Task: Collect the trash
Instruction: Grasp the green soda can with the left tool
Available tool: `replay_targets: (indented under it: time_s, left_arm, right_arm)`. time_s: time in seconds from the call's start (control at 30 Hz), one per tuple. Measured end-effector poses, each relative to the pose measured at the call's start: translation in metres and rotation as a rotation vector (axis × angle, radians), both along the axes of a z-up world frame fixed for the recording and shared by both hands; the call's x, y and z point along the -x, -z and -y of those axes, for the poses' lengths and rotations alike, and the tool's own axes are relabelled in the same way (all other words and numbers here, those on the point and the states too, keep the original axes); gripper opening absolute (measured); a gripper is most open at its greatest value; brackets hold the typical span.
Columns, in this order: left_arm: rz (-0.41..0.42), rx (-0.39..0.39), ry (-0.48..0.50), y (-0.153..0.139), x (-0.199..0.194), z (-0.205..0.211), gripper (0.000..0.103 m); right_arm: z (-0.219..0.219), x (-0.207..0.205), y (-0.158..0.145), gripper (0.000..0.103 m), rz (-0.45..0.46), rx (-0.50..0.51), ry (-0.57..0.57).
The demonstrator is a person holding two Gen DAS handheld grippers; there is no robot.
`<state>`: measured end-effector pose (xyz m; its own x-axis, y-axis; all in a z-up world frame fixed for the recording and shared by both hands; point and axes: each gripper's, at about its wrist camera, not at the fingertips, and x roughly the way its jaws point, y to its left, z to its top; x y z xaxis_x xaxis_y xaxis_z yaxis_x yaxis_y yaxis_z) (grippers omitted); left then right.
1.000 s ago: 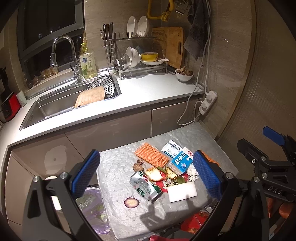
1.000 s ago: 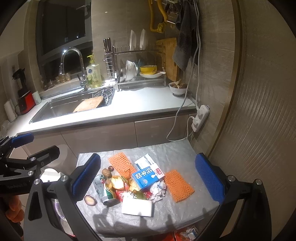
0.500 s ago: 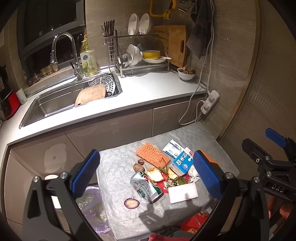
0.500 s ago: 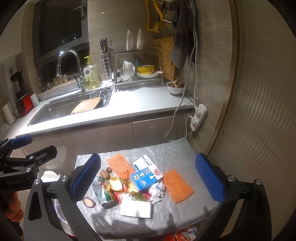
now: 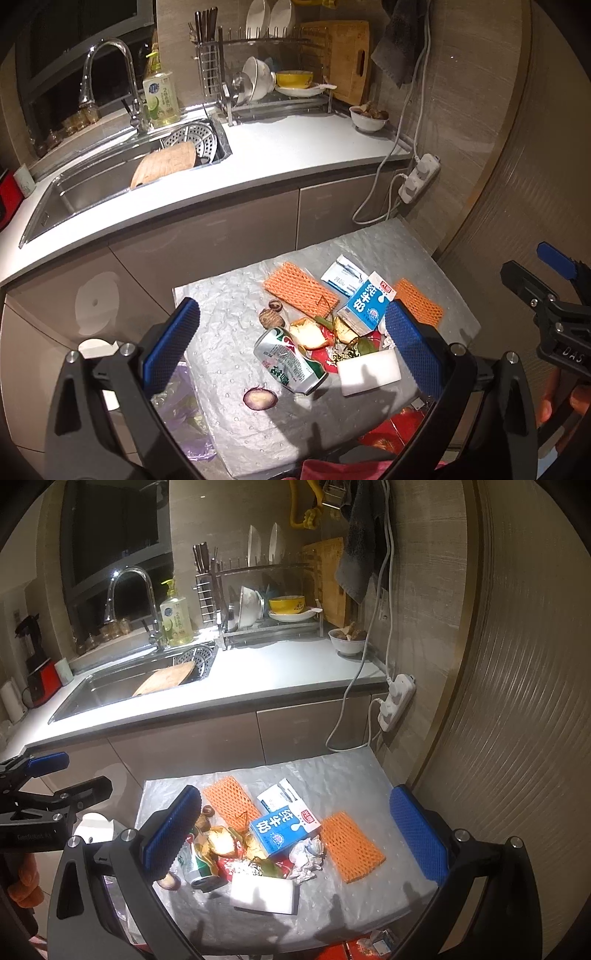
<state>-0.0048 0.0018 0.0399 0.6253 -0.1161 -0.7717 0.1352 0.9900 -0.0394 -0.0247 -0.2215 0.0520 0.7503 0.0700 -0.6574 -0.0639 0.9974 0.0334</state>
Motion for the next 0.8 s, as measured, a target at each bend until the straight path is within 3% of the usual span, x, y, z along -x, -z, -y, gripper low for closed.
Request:
replay_targets:
  time_s: [0.23,0.5,0.7,0.8]
  left_arm:
    - [-0.183,0.063,-0.074,0.056,-0.027,-0.027,0.097]
    - [-0.421,0.165,-0.28,0.139,-0.035,-0.066,0.096]
    - [-0.523,0.107,-0.274,0.189,-0.038,-0.057,0.095]
    - [-0.55,0.114,-0.292,0.195,-0.038,-0.052,0.095]
  right_arm:
    - [0.021,-0.015,0.036,0.101,-0.079,-0.006,0.016]
    - [0.043,-0.031,0.078,0.101,-0.177,-0.061,0.002]
    - [0.05,-0.049,0.096,0.101,-0.226,-0.072,-0.039]
    - [0.053,-0.057,0.103,0.101,-0.243,-0.076,-0.061]
